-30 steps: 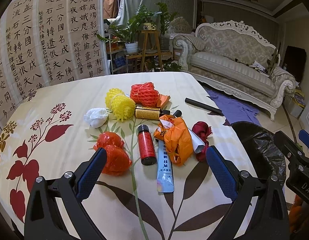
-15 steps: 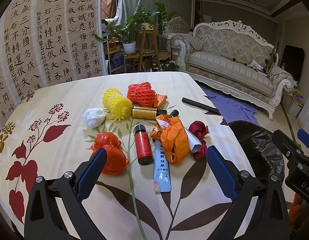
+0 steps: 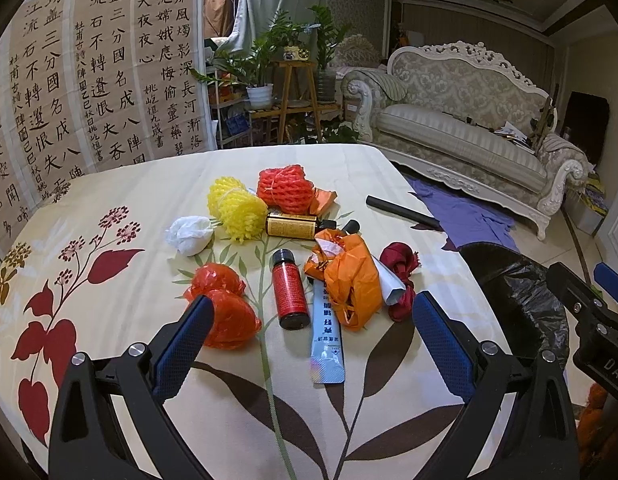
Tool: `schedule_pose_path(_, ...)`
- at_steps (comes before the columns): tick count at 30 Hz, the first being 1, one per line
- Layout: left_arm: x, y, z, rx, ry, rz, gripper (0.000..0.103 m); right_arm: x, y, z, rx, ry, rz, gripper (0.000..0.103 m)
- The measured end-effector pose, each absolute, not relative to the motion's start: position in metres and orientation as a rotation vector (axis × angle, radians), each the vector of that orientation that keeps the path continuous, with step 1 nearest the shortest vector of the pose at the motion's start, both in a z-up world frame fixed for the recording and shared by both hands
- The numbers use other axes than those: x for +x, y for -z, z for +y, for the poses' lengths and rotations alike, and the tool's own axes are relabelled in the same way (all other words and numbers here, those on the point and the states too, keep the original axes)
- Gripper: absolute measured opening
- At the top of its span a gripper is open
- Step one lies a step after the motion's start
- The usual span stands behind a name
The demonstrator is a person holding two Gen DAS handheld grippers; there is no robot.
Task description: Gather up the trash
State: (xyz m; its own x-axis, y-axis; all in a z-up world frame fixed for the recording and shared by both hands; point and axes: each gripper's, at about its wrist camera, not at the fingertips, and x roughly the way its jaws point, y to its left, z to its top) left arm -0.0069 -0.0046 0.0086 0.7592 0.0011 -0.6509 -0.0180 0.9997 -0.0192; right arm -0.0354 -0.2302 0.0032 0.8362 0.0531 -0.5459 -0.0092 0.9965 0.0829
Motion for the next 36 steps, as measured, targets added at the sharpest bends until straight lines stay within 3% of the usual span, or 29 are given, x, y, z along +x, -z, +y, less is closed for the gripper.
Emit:
schedule_pose_path(11,-0.010,-0.004,0.038,-0.068,-0.057,0.735,0.096,-0.030,0.003,-0.217,0.057,-0.062,0.611,0.099)
schedule_pose_path(14,-0.008,0.000,0.048,-0.079,-0.082,0.743,0.096,-0.027,0.006,-0.213,0.056,-0.075,0.624,0.095)
schedule_pose_path(16,-0.005,0.003,0.053,-0.085,-0.088,0.756,0.088,-0.025,0.007,-0.212,0.058,-0.084,0.638,0.087)
schedule_pose_path(18,-0.002,0.005,0.057,-0.080,-0.104,0.770,0.070,-0.023,0.008,-0.211,0.061,-0.094,0.648,0.083)
schedule_pose_path(30,0.022,0.024,0.065,-0.073,-0.116,0.836,0.069,-0.014,0.010,-0.194,0.067,-0.146,0.667,0.082)
schedule_pose_path(33,0.025,0.029,0.069,-0.094,-0.098,0.858,0.048,-0.013,0.006,-0.183,0.057,-0.176,0.662,0.082)
schedule_pose_path(36,0.021,0.028,0.070,-0.077,-0.102,0.849,0.046,-0.012,0.003,-0.168,0.043,-0.219,0.659,0.082)
